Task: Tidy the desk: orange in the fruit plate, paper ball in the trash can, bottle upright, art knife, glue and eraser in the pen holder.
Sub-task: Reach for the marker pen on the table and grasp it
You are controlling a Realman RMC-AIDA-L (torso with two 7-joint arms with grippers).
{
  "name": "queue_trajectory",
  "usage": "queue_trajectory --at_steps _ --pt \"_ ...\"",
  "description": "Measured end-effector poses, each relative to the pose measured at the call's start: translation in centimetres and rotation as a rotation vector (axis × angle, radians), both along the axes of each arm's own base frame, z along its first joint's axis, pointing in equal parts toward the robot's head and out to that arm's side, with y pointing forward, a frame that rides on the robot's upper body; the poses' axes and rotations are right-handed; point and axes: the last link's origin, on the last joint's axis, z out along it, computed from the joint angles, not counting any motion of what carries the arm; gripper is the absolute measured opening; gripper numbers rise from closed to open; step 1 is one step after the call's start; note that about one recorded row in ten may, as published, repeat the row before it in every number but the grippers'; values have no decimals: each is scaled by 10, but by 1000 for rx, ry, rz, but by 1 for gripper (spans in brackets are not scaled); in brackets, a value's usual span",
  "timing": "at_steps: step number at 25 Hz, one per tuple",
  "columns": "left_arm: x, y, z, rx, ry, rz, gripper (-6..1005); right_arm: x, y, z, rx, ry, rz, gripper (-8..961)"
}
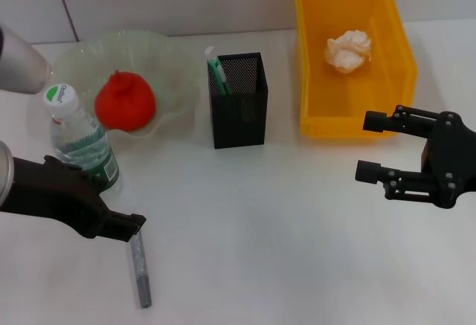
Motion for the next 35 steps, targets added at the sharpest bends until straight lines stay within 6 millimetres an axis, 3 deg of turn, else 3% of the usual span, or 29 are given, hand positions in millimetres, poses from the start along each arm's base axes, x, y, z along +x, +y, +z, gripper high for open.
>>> queue_trajectory --at_steps 12,25,35 --pt "-5 11 -27 -67 62 160 811 -2 3 0 9 -9 16 761" --pt "3 17 -52 -73 157 166 811 -6 9 0 16 -14 27 761" --pt "-4 25 -65 -80 178 197 811 -7 10 0 13 -14 29 761"
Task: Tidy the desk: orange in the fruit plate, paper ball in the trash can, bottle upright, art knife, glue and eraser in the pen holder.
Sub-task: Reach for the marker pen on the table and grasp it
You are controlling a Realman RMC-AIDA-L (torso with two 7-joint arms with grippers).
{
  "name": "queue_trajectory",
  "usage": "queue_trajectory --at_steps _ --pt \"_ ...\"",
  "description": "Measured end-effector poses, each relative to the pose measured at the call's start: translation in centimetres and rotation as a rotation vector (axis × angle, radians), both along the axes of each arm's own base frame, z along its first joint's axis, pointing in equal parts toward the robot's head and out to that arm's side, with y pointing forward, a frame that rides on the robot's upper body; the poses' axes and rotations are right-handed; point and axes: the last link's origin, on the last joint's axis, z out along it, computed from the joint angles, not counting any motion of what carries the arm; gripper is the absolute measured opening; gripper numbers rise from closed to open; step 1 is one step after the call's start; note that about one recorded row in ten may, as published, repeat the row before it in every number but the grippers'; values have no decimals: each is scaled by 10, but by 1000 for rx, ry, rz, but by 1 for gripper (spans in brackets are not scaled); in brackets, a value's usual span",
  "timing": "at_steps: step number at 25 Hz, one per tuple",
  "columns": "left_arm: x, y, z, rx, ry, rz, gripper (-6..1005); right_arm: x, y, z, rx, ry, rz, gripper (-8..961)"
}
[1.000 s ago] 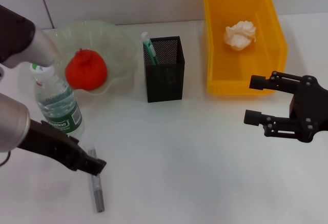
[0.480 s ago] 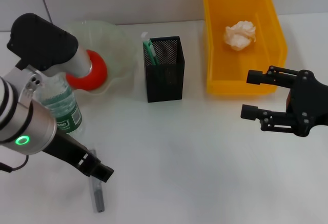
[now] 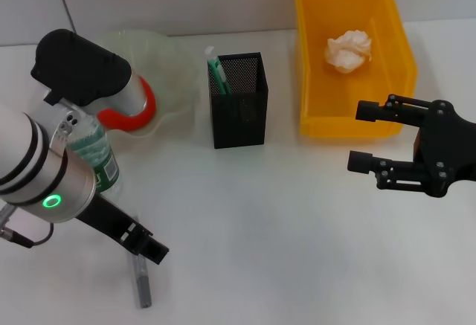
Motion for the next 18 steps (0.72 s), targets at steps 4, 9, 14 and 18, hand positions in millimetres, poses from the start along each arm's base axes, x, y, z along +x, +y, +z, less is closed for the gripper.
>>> queue_trajectory --at_steps 4,9,14,18 --pt "-3 3 -1 6 17 4 810 0 0 0 -2 1 -1 761" --pt "-5 5 -4 2 23 14 811 0 0 0 -2 1 -2 761" --pt "-6 6 -4 1 25 21 811 -1 1 0 0 2 1 761" --pt "-7 8 -4 5 24 27 810 -2 2 0 0 2 5 761"
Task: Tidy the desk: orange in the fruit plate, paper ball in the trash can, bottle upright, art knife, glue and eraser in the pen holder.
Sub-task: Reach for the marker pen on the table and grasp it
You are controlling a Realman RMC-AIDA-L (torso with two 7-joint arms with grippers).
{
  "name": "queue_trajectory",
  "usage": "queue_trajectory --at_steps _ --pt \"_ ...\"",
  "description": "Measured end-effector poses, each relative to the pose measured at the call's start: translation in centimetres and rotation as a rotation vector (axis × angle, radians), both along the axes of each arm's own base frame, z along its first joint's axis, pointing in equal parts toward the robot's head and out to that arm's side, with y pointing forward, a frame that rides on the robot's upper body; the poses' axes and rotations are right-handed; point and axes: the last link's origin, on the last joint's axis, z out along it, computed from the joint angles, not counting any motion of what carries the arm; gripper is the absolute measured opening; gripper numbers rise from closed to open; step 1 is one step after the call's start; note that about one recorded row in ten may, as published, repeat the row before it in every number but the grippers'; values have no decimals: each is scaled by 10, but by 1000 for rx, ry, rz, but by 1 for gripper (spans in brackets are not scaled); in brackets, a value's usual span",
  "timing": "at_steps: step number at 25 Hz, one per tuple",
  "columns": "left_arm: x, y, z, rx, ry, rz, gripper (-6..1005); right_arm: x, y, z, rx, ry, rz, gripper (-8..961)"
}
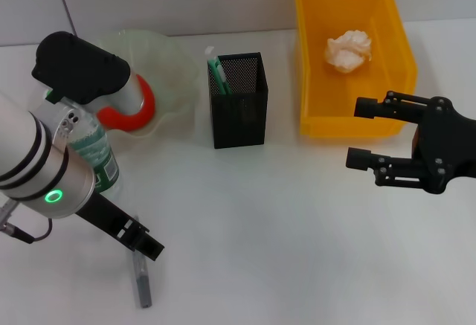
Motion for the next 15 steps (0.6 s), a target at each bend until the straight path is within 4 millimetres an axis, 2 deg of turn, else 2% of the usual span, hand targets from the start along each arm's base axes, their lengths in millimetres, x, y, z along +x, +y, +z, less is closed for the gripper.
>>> queue_trajectory --at_steps 5,8,15 --pt "-1 1 1 6 -4 7 810 -1 1 0 1 0 3 761" --pt "-9 4 0 4 0 55 810 -1 2 0 2 -1 3 761" --pt "-9 9 7 25 -45 102 810 -1 4 0 9 -5 -1 761"
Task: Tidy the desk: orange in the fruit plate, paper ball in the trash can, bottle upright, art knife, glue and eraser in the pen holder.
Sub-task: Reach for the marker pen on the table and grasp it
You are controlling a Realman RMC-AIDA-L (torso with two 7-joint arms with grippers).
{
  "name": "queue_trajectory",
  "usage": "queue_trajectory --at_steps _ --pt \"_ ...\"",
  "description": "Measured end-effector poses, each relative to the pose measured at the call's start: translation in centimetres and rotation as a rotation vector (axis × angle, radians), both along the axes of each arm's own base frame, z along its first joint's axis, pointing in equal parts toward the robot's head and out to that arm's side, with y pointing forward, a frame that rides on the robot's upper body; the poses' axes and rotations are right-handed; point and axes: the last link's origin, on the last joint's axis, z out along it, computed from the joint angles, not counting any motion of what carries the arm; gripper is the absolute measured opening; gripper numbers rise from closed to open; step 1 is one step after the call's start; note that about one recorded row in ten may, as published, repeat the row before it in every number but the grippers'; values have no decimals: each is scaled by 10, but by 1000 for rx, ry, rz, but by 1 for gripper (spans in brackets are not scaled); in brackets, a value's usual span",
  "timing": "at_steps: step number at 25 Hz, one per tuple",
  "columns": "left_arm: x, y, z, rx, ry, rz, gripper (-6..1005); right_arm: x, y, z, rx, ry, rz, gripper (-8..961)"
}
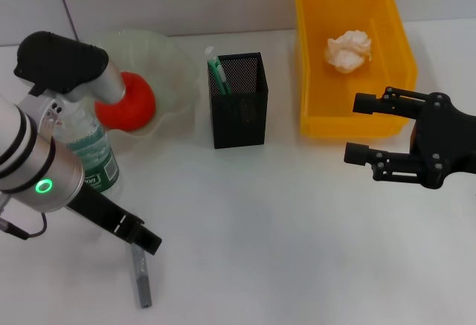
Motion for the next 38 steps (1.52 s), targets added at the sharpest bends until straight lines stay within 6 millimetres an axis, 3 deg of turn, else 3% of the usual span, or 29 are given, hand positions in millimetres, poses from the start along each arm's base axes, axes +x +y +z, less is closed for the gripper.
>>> queue_trajectory --at_steps 15,19,22,23,28,32,38 --pt "4 0 -4 -38 32 -52 811 -1 4 0 10 -9 0 761" --pt "13 -3 -3 -89 67 -177 811 0 3 0 11 -10 -4 762" --pt "13 -3 -3 -89 67 -177 811 1 3 0 13 -10 -7 762" --pt "21 -10 -5 -153 114 -310 811 1 3 0 13 -11 -9 762" --pt "24 -16 -7 -183 137 -373 811 2 3 0 15 -11 -11 762" --pt "35 -30 -6 -259 154 -572 811 1 3 0 15 -11 -9 762" --pt "29 -31 -9 -292 177 -581 811 1 3 0 13 -11 -9 762"
